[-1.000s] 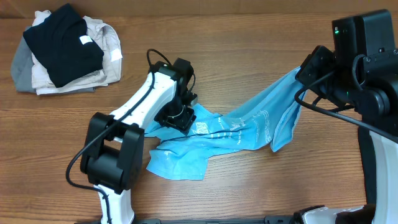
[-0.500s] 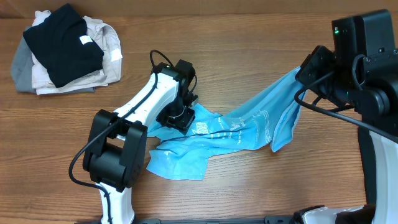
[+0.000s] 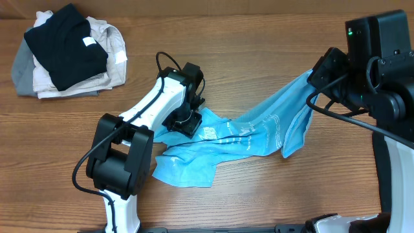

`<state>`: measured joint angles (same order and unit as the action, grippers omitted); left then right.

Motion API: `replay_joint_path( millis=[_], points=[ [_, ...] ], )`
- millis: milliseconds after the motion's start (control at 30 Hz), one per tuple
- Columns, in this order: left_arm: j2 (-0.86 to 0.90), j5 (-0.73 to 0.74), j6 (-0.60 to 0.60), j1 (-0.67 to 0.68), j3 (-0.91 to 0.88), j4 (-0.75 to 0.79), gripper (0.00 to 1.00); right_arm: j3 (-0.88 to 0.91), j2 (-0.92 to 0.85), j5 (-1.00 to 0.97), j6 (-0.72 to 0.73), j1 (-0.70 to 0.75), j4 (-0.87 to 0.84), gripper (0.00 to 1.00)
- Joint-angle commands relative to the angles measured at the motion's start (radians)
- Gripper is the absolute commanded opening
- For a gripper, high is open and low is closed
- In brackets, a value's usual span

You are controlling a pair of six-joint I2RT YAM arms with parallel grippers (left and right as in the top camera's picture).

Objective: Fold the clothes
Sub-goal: 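Reach the left gripper to the shirt's left edge and grasp it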

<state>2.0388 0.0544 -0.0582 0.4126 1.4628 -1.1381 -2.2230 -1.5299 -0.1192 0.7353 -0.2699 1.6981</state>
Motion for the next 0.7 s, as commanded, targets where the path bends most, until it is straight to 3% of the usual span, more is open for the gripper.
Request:
replay_joint_path(
  millis=[0,33,100,167,233,667],
  points=[
    [0.009,0.015,-0.008,-0.001,-0.023,0.002,0.51,-0.004,0.012,-0.007,-0.008,0.004,-0.004,0.08],
    [0.008,0.01,0.001,-0.001,-0.022,0.001,0.44,-0.004,0.012,-0.007,-0.008,0.004,-0.005,0.08],
    [0.007,-0.021,0.035,-0.001,-0.011,-0.007,0.38,-0.004,0.012,-0.007,-0.008,0.004,-0.005,0.08],
    [0.007,-0.036,0.047,-0.001,0.011,-0.027,0.17,-0.004,0.012,-0.007,-0.008,0.004,-0.005,0.08],
    [0.007,-0.036,0.051,-0.001,0.049,-0.064,0.04,-0.004,0.012,-0.007,-0.008,0.004,-0.005,0.08],
    [-0.056,-0.037,0.172,0.0,0.463,-0.321,0.04,-0.004,0.012,-0.006,0.002,0.004,-0.005,0.04]
  ],
)
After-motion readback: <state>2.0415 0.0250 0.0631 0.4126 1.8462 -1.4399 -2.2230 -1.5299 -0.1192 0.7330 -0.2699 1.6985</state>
